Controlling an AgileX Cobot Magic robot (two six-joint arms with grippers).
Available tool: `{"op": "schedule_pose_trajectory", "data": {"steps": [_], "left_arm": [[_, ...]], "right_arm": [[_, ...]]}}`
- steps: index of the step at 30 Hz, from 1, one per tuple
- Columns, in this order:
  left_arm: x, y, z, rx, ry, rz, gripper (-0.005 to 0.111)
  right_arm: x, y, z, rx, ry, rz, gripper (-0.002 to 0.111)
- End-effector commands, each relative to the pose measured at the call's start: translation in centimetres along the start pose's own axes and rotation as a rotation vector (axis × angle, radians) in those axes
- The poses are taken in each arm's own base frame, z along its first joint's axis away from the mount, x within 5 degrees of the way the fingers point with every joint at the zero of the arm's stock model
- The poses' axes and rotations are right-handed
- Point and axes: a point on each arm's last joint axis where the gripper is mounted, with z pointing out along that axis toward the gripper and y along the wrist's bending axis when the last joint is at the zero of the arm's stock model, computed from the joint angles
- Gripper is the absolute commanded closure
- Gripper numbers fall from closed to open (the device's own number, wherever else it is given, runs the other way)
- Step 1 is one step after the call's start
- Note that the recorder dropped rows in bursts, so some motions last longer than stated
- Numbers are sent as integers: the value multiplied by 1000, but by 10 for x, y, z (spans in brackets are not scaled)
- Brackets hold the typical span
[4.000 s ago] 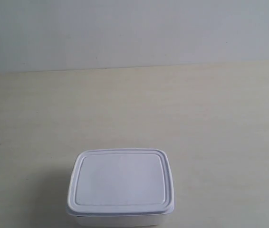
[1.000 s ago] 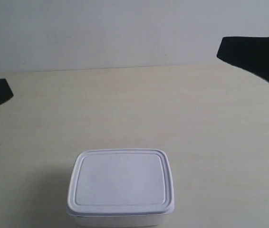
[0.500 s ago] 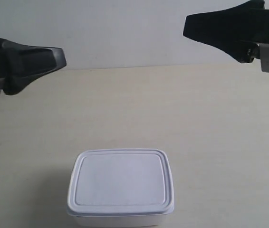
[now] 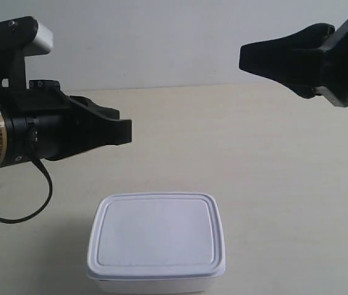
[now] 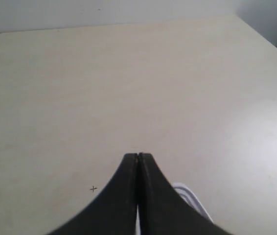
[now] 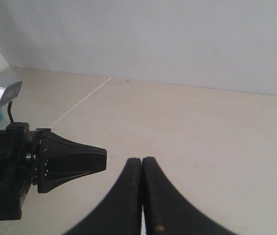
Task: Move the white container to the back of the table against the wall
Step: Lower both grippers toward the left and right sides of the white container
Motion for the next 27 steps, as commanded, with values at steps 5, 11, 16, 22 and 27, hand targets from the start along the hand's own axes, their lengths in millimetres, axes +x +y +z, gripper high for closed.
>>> {"op": "schedule_pose_trajectory", "data": {"steps": [5,11,16,22,27], "left_arm": [[-2,-2,1,6,-9,60,107],[0,-7,3,53,7,24,107],[20,-14,14,164,104,26,107],[43,-16,26,224,207,77,107],[65,-14,29,250,292,96,107]], "right_arm": [[9,12,3,-160,98,-18,108],[32,-1,25,-190,262,54,108],[55,-13,43,-171,350,45,108],[76,-3,60,-213,432,-26,108],[98,2,63,-170,489,-51,108]]}}
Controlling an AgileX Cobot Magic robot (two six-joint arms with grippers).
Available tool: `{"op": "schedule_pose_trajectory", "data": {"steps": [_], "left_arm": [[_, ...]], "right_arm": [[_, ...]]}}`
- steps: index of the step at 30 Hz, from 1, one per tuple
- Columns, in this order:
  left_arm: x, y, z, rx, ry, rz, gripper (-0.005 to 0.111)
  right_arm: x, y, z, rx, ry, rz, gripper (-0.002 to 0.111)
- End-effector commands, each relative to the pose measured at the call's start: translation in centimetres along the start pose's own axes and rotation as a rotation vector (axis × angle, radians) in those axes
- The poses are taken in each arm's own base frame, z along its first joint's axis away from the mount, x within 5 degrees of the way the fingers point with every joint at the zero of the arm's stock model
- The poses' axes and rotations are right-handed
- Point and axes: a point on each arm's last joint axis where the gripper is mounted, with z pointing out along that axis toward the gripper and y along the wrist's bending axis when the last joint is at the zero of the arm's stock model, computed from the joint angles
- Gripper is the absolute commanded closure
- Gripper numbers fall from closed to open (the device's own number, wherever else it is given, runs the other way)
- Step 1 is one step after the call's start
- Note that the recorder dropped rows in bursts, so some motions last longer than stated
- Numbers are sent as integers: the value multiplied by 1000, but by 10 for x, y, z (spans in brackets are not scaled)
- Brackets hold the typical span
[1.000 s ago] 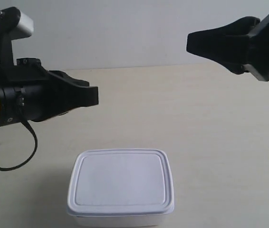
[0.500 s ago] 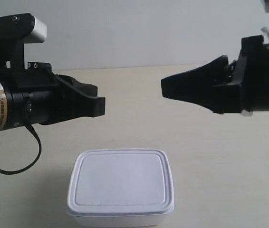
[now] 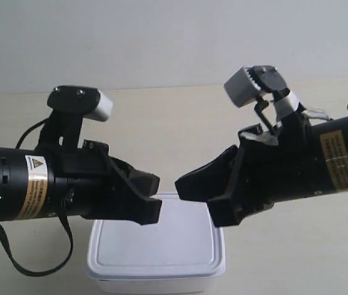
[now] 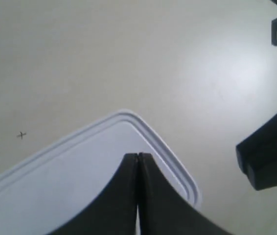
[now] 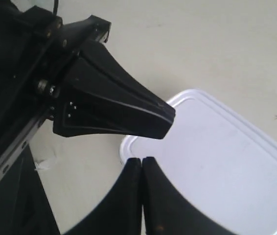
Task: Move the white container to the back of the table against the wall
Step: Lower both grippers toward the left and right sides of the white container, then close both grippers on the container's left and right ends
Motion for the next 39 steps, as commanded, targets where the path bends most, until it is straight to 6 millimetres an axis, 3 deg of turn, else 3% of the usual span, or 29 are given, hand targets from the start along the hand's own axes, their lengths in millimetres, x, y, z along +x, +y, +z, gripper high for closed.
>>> {"op": "schedule_pose_trajectory", "data": {"steps": [1,9,19,26,39], "left_arm": [[22,0,5,16,81,12,107],[58,-1,4,-11,185,12,107],[93,10,-2,-86,280,-33,107],[104,13,-5,-98,310,-54,107],[105,21,-6,-177,300,-39,107]], "right_arm": [[17,0,9,59,45,-15,108],[34,6,14,22,102,25,108],[76,-10,29,70,260,175,108],[90,-14,35,69,320,219,108],[96,-22,39,133,339,266,108]]}}
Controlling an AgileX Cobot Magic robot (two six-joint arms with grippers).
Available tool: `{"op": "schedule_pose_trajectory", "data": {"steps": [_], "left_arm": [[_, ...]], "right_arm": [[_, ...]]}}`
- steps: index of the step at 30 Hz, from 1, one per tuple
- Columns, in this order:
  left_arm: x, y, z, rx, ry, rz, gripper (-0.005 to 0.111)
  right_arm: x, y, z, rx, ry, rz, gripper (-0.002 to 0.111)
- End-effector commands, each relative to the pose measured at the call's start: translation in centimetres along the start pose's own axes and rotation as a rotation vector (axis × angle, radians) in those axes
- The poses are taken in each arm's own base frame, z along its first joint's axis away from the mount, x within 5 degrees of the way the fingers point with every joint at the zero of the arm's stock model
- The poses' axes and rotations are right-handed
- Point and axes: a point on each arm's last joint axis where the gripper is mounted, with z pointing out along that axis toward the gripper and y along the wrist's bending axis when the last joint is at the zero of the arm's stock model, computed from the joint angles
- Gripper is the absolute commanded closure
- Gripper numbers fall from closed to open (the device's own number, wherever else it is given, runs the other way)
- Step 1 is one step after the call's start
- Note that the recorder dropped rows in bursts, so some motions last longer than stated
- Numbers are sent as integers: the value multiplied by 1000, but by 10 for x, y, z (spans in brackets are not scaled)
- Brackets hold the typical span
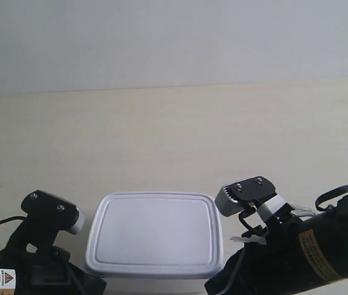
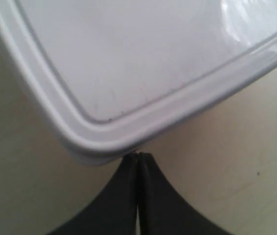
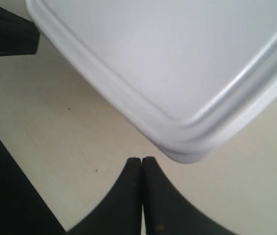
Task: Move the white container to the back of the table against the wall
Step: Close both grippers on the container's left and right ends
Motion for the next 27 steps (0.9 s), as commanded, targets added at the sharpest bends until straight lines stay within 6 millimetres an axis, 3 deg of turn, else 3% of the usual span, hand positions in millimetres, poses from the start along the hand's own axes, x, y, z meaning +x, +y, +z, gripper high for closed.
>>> {"op": "schedule_pose_trajectory", "data": {"steps": [1,27], "left_arm": [[1,1,0,-20,1,0,107],[-5,4,0,-69,-29,7,107]], "right_arm": [[3,-4,5,12,26,24,108],[-4,-9,11,45,14,36,108]]}}
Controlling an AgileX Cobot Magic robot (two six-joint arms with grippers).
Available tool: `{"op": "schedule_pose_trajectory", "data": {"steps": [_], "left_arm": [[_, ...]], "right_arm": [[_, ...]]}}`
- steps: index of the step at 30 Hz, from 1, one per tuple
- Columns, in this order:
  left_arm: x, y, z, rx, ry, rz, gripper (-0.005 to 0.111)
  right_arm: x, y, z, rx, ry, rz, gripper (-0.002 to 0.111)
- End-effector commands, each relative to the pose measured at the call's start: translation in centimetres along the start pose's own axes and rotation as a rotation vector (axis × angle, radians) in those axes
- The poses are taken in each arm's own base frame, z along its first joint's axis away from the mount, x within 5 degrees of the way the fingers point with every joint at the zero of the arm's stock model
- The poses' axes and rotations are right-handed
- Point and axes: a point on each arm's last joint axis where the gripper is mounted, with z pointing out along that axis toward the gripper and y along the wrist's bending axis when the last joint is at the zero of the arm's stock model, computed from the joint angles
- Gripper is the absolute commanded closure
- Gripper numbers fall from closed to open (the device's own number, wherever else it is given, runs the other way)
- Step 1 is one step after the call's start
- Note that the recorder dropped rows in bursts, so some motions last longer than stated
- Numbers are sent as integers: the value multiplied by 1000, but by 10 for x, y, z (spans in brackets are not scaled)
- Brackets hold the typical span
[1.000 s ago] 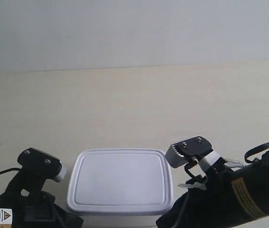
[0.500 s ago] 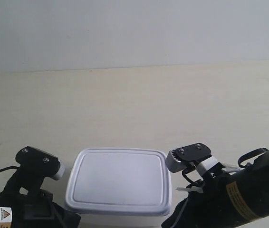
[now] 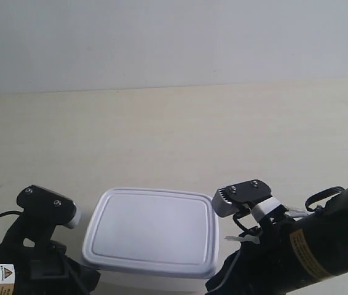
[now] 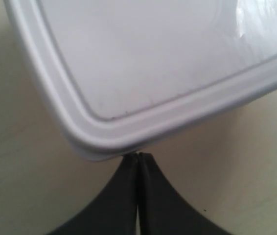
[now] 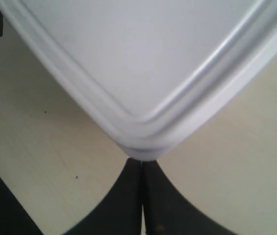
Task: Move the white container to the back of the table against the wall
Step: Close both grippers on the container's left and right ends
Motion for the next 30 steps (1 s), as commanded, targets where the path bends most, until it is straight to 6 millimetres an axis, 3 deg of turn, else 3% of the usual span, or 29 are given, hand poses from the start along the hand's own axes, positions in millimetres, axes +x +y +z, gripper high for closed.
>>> {"op": "schedule_pose_trajectory", "data": {"steps": [1,17,30], "left_arm": [[-3,-1,0,-7,-11,8,107],[-10,-6,27,-31,57,32,107],[-17,-6,28,-55,34,35,107]], "right_arm": [[-3,0,0,11,-15,0,108],[-3,5,0,-48,-18,-11,108],[-7,0,4,-15,-23,2,108]]}}
